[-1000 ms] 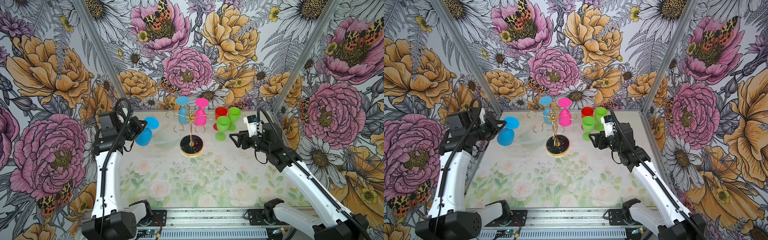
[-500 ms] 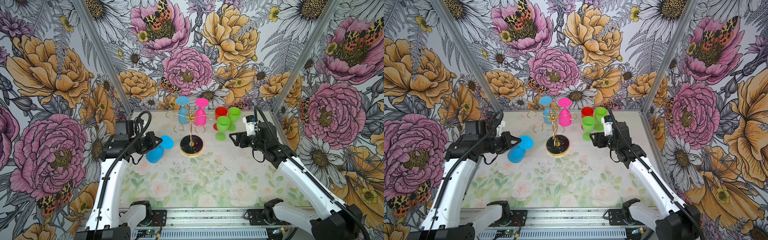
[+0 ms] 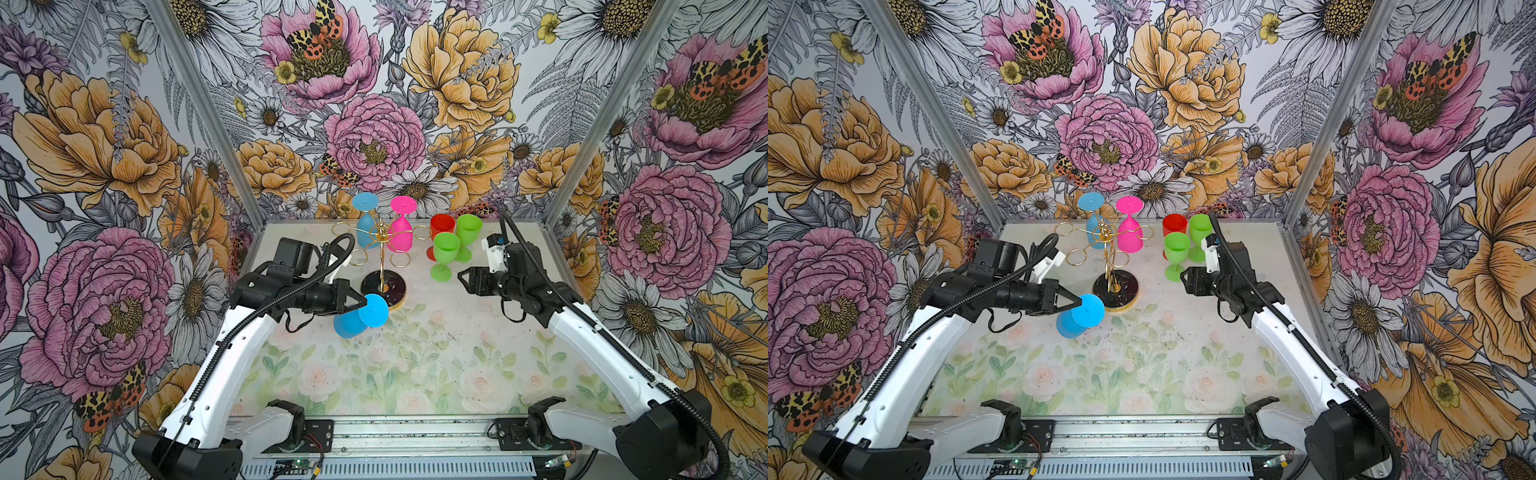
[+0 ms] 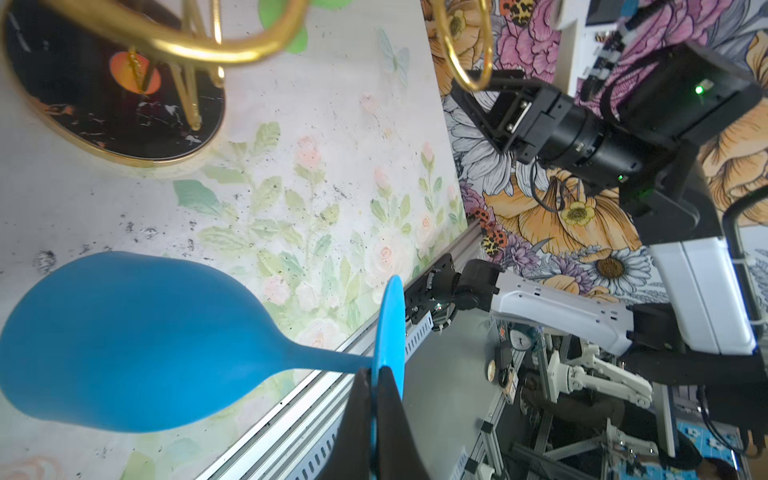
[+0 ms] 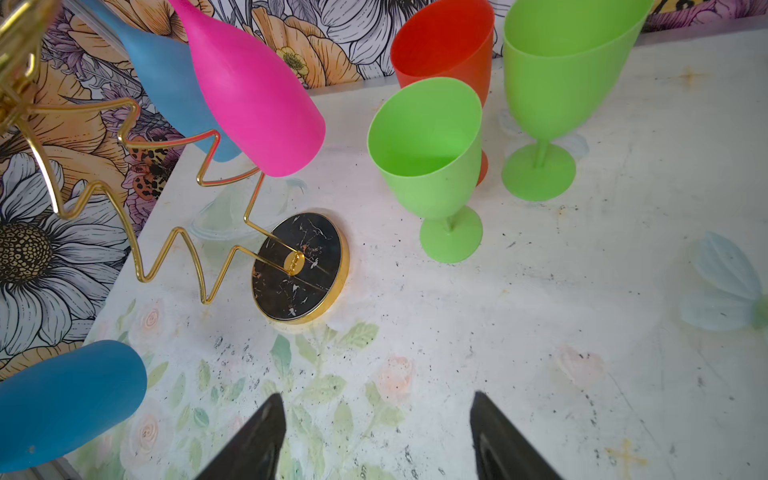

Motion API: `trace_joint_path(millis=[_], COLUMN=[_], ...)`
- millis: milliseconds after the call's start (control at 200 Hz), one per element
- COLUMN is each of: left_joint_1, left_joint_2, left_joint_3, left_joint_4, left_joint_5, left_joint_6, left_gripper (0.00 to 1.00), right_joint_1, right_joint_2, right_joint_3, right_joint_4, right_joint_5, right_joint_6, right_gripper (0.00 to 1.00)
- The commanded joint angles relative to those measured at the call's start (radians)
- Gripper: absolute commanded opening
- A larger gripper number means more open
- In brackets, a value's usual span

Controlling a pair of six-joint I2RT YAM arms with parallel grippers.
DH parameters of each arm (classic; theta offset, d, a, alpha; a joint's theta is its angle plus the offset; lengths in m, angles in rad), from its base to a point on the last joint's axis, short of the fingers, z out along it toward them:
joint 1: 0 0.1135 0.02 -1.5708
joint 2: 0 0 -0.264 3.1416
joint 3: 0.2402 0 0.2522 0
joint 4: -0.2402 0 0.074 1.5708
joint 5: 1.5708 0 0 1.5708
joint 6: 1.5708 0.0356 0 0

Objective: Take the wine glass off the wine glass rack
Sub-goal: 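Swing the held blue glass toward the table center while the right gripper approaches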

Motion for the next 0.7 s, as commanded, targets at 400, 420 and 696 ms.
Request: trace_joint_path(millis=[400, 420, 696], left_joint_1=[-0.425, -0.442, -0.624], left_joint_2=[0.086, 0.086, 0.159], left_joint_3=[0.062, 0.056, -0.001], left_joint_4=[0.228, 0.245, 0.341], left_joint_5=[-0.154, -0.170, -0.403], left_joint_6=[0.150, 0.161, 0.341], left_gripper=[0.00, 0.00, 0.00], right_joint_1=[0.000, 0.000, 0.001], right_joint_2=[0.051, 0.053, 0.078], right_joint_3=[0.069, 0.073, 0.115], right_joint_4=[-0.131, -0.139, -0.223], right_joint_5=[0.001, 0.006, 0.050], right_joint_6=[0.003, 0.002, -0.017], right_gripper=[0.71, 0.70, 0.70])
